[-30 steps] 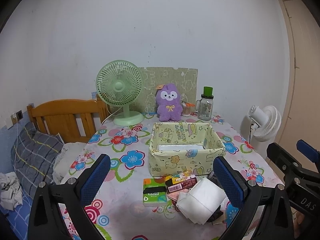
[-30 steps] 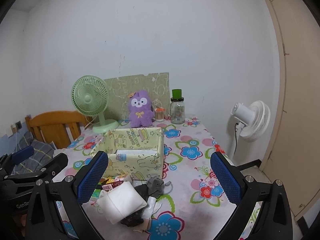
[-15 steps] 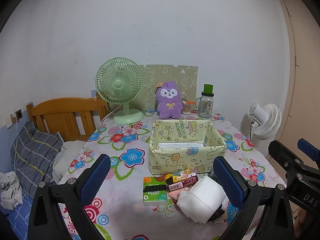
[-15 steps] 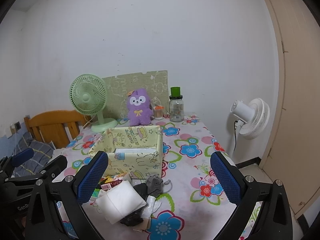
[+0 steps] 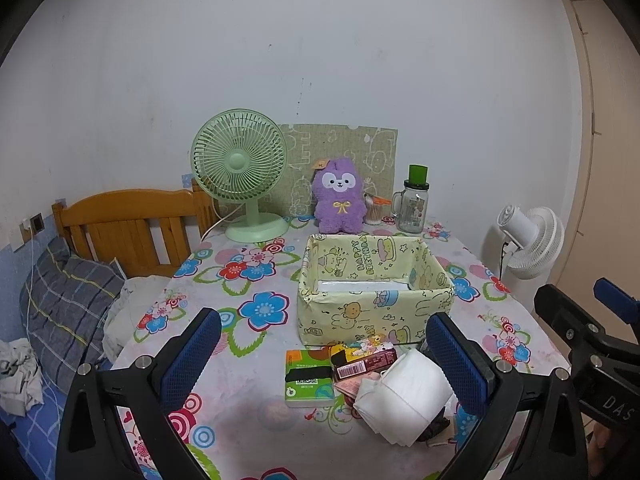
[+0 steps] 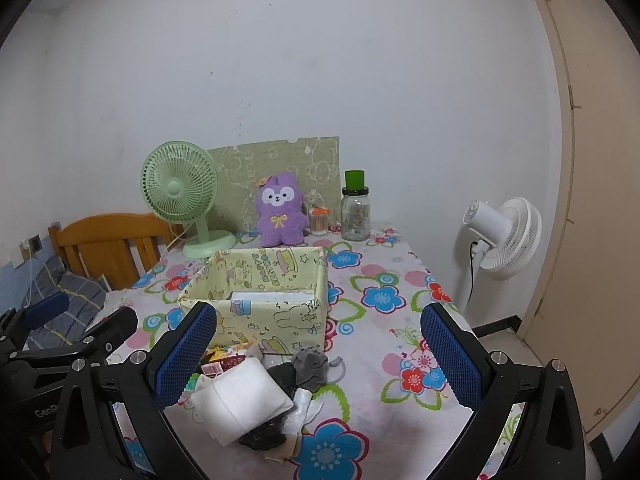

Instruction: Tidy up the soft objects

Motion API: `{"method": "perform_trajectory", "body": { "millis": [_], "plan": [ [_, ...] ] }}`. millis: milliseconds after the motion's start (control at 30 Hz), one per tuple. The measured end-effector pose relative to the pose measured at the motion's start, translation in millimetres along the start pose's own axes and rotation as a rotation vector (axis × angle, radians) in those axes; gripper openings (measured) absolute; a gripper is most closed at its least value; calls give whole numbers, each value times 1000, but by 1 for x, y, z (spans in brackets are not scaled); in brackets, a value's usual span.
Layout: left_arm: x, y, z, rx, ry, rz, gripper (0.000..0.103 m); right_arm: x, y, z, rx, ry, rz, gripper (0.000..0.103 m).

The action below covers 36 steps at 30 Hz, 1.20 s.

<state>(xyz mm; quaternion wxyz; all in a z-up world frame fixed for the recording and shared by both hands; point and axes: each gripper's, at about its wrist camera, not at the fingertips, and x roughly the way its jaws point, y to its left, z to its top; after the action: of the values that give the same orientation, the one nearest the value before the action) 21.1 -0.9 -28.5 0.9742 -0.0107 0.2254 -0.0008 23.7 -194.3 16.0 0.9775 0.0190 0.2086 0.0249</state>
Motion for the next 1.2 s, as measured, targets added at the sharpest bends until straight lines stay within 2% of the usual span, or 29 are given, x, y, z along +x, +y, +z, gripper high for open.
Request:
{"method": "perform_trajectory", "body": {
  "millis": [1200],
  "plan": [
    [16, -1, -5, 15, 43, -4, 103, 12, -5, -5, 21, 35, -12, 100]
  ]
}}
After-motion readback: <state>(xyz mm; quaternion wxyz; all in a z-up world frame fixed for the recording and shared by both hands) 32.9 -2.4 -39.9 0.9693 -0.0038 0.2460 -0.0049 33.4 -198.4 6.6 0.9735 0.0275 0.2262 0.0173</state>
